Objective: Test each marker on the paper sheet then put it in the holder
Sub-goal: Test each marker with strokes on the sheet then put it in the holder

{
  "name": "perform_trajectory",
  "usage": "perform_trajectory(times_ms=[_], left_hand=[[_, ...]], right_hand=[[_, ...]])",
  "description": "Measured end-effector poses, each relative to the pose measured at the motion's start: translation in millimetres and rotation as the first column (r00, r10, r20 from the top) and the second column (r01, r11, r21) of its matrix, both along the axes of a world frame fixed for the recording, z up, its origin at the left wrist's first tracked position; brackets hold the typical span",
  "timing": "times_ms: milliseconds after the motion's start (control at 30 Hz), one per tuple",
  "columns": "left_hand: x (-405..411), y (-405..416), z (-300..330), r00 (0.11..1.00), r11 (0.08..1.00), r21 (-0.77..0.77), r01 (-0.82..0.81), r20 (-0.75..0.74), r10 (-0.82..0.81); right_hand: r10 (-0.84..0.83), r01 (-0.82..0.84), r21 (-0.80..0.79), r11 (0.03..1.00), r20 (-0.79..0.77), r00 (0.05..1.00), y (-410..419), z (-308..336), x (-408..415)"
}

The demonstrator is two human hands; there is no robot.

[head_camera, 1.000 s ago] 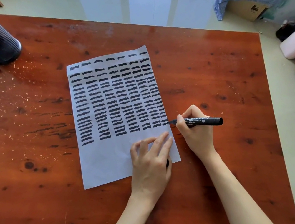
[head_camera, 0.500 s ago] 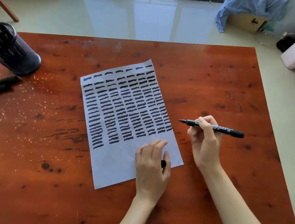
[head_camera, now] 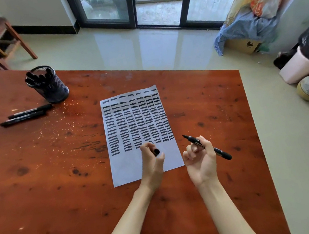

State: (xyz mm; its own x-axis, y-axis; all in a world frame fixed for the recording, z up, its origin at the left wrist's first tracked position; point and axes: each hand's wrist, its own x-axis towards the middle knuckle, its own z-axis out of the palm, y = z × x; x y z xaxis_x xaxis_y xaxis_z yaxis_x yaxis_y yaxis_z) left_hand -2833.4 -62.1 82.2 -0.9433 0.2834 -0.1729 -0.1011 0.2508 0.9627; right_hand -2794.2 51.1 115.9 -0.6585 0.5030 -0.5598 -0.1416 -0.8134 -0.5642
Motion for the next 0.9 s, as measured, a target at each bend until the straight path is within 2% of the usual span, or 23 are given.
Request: perform_trajectory(times_ms=[133,233,333,400,700,800,900], left_hand=[[7.2,-11.5,29.8,0.978,0.973,-0.117,0.197,-0.043,-0.203],[23.7,-19.9,55.9,0.965,0.965,0.008,0.262,-0.025,-0.262],[42.7,-23.3,76.7,0.965,0.961,0.106,0.256,-0.080,-0.248],[50.7,-23.4,85.4,0.970,0.964,0.128,0.234,-0.094,-0.223],[65.1,-16.3,100.3,0.965,0.942,0.231,0.245,-0.155,-0.213],[66.3,-15.1,104.4,0.959,0.943,0.209,0.261,-0.172,-0.227],[67.8,-14.8,106.4,0.952,0.955,0.125,0.271,-0.180,-0.246]], right_hand=[[0.084,-0.076,0.112,0.991,-0.068,0.994,5.7,36.5,16.8],[0.156,-0.126,0.258,0.958,-0.100,0.983,8.5,54.5,32.0],[0.240,-0.179,0.464,0.868,-0.076,0.968,6.9,68.1,46.8],[0.271,-0.206,0.532,0.821,-0.046,0.961,4.7,74.5,53.5],[0.284,-0.215,0.604,0.768,-0.020,0.959,6.8,81.9,66.6],[0.294,-0.216,0.623,0.752,-0.024,0.955,7.7,82.0,68.9],[0.321,-0.258,0.665,0.701,0.028,0.947,6.7,80.4,68.4]])
